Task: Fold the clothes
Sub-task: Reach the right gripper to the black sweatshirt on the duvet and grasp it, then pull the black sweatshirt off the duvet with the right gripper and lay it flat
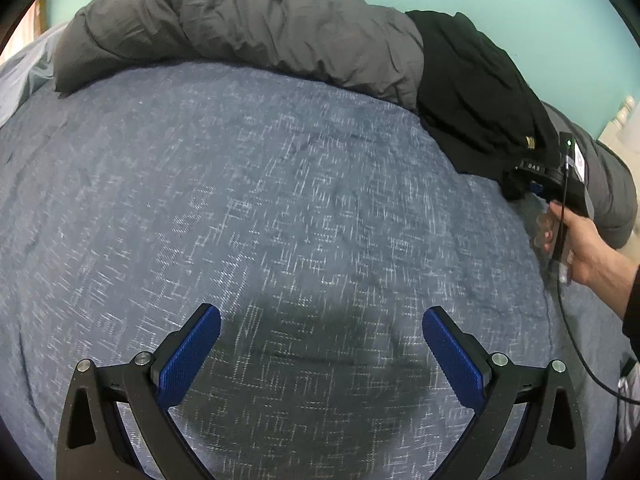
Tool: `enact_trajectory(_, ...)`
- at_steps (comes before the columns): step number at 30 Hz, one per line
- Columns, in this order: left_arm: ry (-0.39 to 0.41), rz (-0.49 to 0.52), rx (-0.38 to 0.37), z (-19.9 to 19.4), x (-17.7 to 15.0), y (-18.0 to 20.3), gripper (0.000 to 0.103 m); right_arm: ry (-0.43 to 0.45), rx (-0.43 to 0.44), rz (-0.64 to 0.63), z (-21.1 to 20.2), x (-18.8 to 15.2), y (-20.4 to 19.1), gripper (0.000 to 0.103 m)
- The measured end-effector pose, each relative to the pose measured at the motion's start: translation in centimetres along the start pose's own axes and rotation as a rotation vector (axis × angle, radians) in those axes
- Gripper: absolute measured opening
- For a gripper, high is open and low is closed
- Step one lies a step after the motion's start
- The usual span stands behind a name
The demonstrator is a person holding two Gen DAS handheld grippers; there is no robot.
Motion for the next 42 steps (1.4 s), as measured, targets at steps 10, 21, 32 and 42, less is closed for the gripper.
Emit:
enact_trajectory(10,0.007,0.008,-0.011,-1.7,-0.2,0.0,0.103,0.034,0.006,-0.136,-3.4,-0.6,-3.4,0.011)
enact_trajectory(21,0.067,0.017,-0.034,-9.1,-2.1,0.1,0.103,0.047,0.174,-0.236,-12.5,-5.8,-8.5,0.01)
enact_trajectory(32,0.077,0.008,-0.069,-16.8,-10.8,-1.8,0.103,0.08,0.429,-0.178,-24.5,-16.4,-15.0,0.01)
enact_trajectory(42,0.119,0.006,-0.078,-21.4,-16.8,-4.0,0.103,0.138,0.542,-0.112,-33.2,-24.5,-16.1,0.01)
Point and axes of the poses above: each gripper's, at about its wrist camera, not at the fingertips, and z roughly the way its jaws point, y to its right, x to its top, the point moved 4 cm from there along z, roughly the way its jaws point, and after that the axes turned 10 degrees about x, right-handed, at the moved point
